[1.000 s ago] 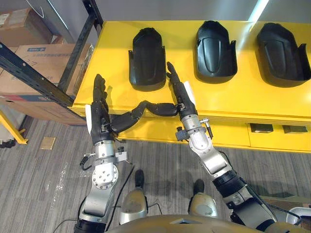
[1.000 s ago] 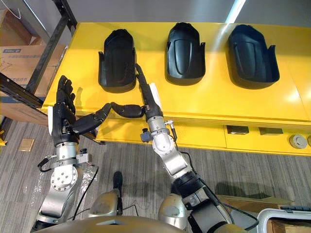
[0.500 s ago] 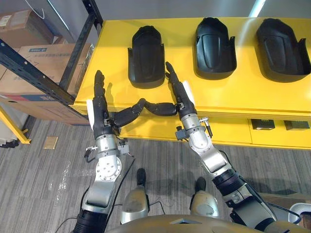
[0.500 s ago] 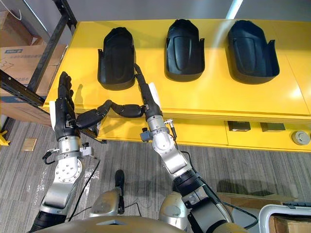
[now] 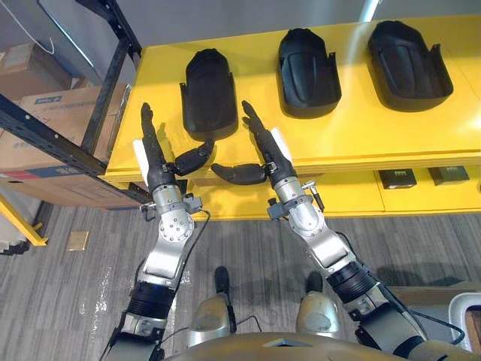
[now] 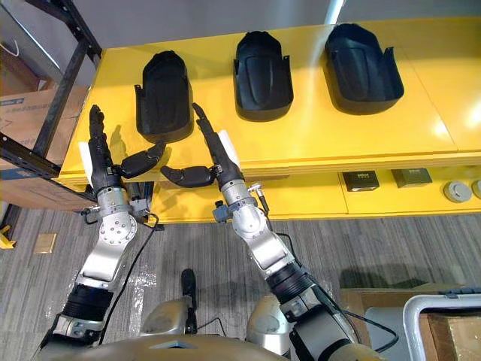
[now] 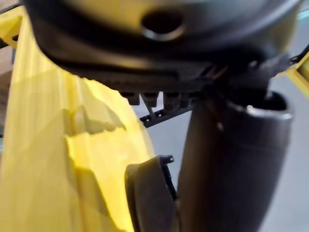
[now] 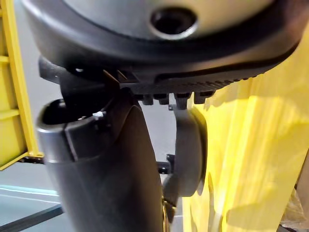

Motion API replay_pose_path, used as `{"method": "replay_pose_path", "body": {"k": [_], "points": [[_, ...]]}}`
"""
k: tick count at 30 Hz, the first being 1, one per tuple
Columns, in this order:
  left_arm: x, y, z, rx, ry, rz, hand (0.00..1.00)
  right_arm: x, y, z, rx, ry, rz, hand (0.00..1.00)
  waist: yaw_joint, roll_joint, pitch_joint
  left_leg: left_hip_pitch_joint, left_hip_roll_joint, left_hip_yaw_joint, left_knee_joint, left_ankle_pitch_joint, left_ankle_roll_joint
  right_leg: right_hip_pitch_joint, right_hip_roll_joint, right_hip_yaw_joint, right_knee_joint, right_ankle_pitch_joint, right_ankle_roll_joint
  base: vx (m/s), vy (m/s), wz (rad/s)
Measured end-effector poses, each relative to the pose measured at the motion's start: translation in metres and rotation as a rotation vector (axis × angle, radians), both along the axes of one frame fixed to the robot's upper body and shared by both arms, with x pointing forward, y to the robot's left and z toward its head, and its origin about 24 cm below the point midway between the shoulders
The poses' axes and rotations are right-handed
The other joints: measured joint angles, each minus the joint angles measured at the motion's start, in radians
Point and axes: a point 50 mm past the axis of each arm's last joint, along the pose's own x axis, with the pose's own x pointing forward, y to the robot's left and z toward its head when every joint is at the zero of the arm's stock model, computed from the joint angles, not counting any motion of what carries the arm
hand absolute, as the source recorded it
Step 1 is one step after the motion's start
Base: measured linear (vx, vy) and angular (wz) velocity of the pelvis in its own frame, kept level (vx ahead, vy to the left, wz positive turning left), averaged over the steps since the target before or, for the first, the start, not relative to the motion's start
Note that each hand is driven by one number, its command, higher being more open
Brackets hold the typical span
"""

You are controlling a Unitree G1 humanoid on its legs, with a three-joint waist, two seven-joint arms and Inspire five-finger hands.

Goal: Walk over and take three plastic housings, then place them on the shelf

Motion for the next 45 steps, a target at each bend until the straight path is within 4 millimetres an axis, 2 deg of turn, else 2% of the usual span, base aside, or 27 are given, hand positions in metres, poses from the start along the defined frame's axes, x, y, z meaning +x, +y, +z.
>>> {"method": "replay_pose_path", "body": {"k": [10,15,20,28,38,42,45], "points": [[0.018,0.007,-0.010,0.023,0.086,0.084,1.00,-0.003,0.010,0.018,0.008,-0.066,0.070,1.00,-0.014,0.005,0.001,-0.005,-0.002,0.022,0.000,0.000,0.001,-0.033,-0.001,0.031,0.021,0.002,0.003,-0.01,-0.012,-0.06],[0.028,0.009,-0.011,0.032,0.095,0.134,1.00,-0.009,0.013,0.035,0.042,-0.119,0.123,1.00,-0.016,0.023,0.011,-0.007,-0.001,0.035,0.000,-0.011,-0.010,-0.051,0.000,0.044,0.037,0.001,0.002,-0.03,-0.013,-0.06],[0.030,0.012,-0.012,0.023,0.081,0.186,1.00,-0.010,0.014,0.038,0.043,-0.129,0.142,1.00,-0.026,0.023,0.011,-0.017,-0.001,0.045,0.005,-0.012,-0.011,-0.073,0.000,0.058,0.051,0.001,0.002,-0.01,-0.010,-0.06],[0.043,0.013,0.002,-0.016,0.026,0.228,1.00,-0.010,0.024,0.049,0.021,-0.166,0.191,1.00,-0.028,0.026,0.049,-0.036,0.002,0.045,0.029,-0.017,-0.014,-0.096,0.000,0.066,0.070,-0.002,-0.003,-0.02,-0.010,-0.02],[0.048,0.016,0.015,-0.036,-0.032,0.255,1.00,-0.010,0.027,0.049,0.005,-0.161,0.210,1.00,-0.026,0.021,0.072,-0.050,0.002,0.045,0.030,-0.018,-0.015,-0.106,0.000,0.065,0.067,-0.002,-0.003,0.00,-0.002,0.00],[0.048,0.018,0.024,-0.067,-0.100,0.238,1.00,-0.008,0.024,0.049,0.017,-0.174,0.136,1.00,-0.024,0.011,0.086,-0.057,0.001,0.043,0.032,-0.009,-0.004,-0.110,0.000,0.063,0.068,0.002,0.001,0.00,-0.010,0.03],[0.036,0.020,0.033,-0.120,-0.167,0.182,1.00,-0.006,0.020,0.054,0.058,-0.197,0.063,1.00,-0.025,0.005,0.107,-0.062,-0.001,0.037,0.030,-0.006,0.000,-0.111,-0.003,0.056,0.067,0.002,0.001,0.01,-0.011,0.08]]}}
